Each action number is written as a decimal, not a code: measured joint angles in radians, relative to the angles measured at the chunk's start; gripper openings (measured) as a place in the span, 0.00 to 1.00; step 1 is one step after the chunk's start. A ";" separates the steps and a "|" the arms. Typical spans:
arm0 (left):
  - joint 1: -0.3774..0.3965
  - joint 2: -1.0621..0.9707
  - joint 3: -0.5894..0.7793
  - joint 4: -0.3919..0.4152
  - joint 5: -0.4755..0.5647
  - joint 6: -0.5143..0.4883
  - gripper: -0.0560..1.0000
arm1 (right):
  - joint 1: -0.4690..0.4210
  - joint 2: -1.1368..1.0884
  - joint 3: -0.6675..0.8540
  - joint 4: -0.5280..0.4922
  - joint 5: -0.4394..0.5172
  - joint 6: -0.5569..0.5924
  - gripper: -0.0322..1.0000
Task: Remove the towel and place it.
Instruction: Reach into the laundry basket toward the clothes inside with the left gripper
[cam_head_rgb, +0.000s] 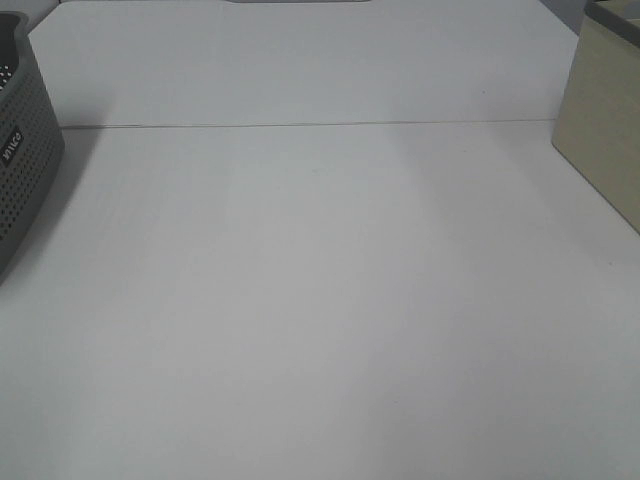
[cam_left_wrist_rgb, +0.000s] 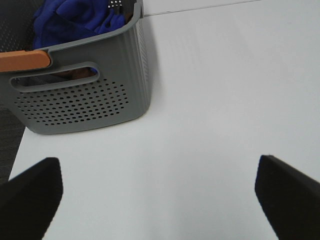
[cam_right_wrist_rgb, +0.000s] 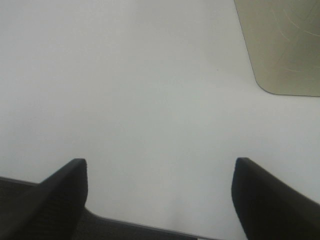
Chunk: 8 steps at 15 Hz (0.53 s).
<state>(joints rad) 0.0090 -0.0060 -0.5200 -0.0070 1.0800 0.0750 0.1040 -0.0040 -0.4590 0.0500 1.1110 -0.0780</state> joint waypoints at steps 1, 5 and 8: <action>0.000 0.000 0.000 0.000 0.000 0.000 0.99 | 0.000 0.000 0.000 0.000 0.000 0.000 0.78; 0.000 0.000 0.000 0.000 0.000 0.000 0.99 | 0.000 0.000 0.000 0.000 0.000 0.000 0.78; 0.000 0.000 0.000 0.000 0.000 0.000 0.99 | 0.000 0.000 0.000 0.000 0.000 0.000 0.78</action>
<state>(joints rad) 0.0090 -0.0060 -0.5200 -0.0070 1.0800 0.0750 0.1040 -0.0040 -0.4590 0.0500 1.1110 -0.0780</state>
